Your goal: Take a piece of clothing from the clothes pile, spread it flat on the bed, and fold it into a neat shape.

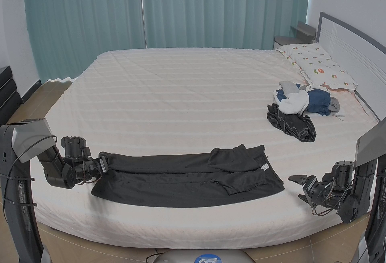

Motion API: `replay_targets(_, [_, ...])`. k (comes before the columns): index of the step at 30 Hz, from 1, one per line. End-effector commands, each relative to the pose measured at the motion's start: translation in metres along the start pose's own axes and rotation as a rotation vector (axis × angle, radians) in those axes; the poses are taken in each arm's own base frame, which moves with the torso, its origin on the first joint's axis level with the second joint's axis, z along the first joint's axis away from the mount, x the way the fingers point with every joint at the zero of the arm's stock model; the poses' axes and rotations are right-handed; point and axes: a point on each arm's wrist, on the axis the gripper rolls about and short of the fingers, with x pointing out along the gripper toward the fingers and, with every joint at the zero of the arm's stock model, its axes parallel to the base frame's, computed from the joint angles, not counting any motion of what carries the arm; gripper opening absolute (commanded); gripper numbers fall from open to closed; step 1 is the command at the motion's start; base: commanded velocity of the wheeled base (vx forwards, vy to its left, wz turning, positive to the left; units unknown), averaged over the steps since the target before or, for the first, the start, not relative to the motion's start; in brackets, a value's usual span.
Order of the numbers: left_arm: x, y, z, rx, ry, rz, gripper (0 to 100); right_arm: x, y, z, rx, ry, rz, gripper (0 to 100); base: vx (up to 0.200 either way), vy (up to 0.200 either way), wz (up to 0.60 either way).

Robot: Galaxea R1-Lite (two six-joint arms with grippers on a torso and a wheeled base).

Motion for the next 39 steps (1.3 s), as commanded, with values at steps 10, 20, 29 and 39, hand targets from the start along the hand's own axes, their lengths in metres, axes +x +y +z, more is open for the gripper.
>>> replay_targets(10, [-0.007,0.001,-0.006,0.003,0.000,0.000,0,0.000,0.001,0.001,-0.005,-0.009,0.011,100,0.000,0.000,0.00])
replay_targets(20, [-0.045,-0.021,0.000,0.021,-0.011,-0.034,0,0.000,0.002,0.001,-0.005,-0.010,0.012,100,0.000,0.000,0.00])
replay_targets(29, [-0.044,-0.033,-0.007,0.040,0.004,-0.031,0,-0.001,0.002,0.001,-0.005,-0.008,0.013,100,0.000,0.000,0.00])
replay_targets(39, [-0.042,-0.034,-0.010,0.041,0.013,-0.033,0,0.000,0.002,0.001,-0.005,-0.010,0.012,100,0.000,-0.060,0.00])
